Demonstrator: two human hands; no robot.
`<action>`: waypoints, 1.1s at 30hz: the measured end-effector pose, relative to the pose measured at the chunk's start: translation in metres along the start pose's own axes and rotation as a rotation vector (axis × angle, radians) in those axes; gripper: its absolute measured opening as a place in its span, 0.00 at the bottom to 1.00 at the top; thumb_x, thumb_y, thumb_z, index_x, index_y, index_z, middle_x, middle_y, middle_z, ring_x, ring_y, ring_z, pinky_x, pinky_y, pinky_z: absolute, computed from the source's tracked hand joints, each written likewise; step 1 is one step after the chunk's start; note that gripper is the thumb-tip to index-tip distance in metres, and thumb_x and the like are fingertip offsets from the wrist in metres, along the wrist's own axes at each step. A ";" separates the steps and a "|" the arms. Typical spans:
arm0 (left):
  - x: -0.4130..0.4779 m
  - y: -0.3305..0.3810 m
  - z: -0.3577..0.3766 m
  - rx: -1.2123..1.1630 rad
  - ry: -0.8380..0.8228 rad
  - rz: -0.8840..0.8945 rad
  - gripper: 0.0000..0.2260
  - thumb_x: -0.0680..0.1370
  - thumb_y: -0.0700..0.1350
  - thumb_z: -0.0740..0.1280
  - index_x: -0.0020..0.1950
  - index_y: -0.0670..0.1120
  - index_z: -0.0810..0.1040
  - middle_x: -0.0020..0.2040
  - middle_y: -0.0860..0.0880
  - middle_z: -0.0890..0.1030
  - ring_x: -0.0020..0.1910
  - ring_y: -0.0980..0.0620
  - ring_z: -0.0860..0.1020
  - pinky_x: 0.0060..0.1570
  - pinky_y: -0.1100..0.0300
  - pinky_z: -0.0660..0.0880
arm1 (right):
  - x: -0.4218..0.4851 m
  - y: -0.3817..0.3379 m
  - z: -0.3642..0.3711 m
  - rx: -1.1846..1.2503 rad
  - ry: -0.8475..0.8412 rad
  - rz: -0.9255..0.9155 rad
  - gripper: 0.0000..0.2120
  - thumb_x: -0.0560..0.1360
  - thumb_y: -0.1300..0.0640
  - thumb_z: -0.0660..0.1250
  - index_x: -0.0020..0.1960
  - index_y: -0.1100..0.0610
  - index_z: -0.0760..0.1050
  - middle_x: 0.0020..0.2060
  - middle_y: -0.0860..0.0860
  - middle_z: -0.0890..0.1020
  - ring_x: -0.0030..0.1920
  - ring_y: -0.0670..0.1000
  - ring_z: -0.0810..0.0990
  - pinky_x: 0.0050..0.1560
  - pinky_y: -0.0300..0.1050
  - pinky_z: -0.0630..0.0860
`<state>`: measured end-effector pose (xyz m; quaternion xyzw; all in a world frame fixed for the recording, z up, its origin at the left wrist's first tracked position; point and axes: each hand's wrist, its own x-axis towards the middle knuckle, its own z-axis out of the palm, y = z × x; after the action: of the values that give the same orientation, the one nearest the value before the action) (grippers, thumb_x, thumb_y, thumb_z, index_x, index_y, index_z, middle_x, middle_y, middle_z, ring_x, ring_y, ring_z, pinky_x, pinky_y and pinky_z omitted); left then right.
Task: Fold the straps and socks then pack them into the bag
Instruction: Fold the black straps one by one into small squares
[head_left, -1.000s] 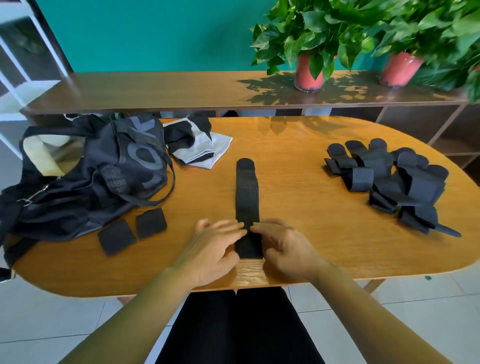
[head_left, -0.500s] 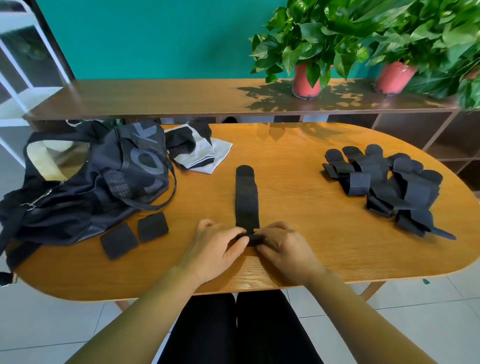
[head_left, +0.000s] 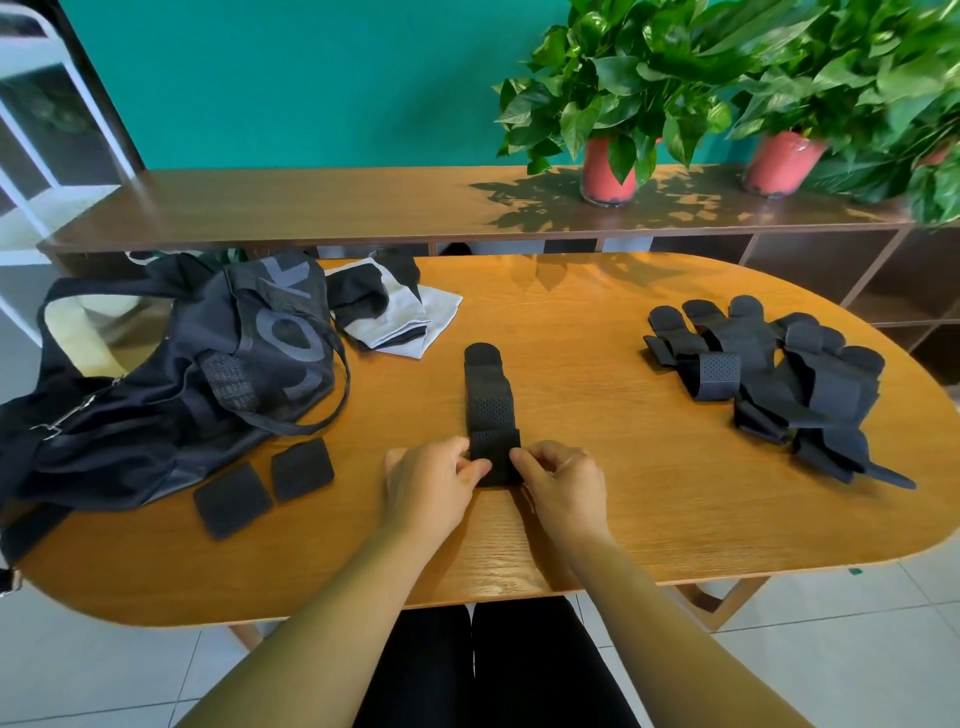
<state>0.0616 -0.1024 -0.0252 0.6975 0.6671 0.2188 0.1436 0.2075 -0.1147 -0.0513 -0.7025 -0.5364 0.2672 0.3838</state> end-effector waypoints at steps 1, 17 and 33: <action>0.002 -0.001 0.002 0.004 -0.015 -0.011 0.18 0.78 0.59 0.63 0.65 0.52 0.76 0.53 0.54 0.83 0.55 0.53 0.77 0.57 0.57 0.62 | 0.000 0.000 0.002 -0.002 0.016 0.001 0.16 0.71 0.39 0.64 0.42 0.50 0.81 0.36 0.49 0.81 0.38 0.50 0.79 0.41 0.51 0.78; 0.002 0.007 0.005 0.080 -0.051 -0.015 0.17 0.80 0.53 0.64 0.68 0.51 0.74 0.50 0.55 0.81 0.56 0.52 0.74 0.54 0.55 0.64 | -0.004 -0.009 0.004 -0.342 0.170 -0.073 0.10 0.72 0.45 0.69 0.43 0.50 0.82 0.44 0.48 0.82 0.52 0.53 0.70 0.45 0.45 0.57; -0.002 -0.011 0.009 0.176 -0.061 0.326 0.17 0.81 0.46 0.59 0.70 0.51 0.72 0.71 0.55 0.70 0.71 0.54 0.64 0.66 0.55 0.59 | 0.004 -0.021 0.001 -0.554 0.078 -0.026 0.13 0.73 0.40 0.66 0.45 0.49 0.78 0.44 0.46 0.81 0.55 0.51 0.70 0.46 0.46 0.58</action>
<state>0.0569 -0.1030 -0.0389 0.8126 0.5570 0.1586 0.0646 0.1964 -0.1077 -0.0345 -0.7835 -0.5828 0.0782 0.2010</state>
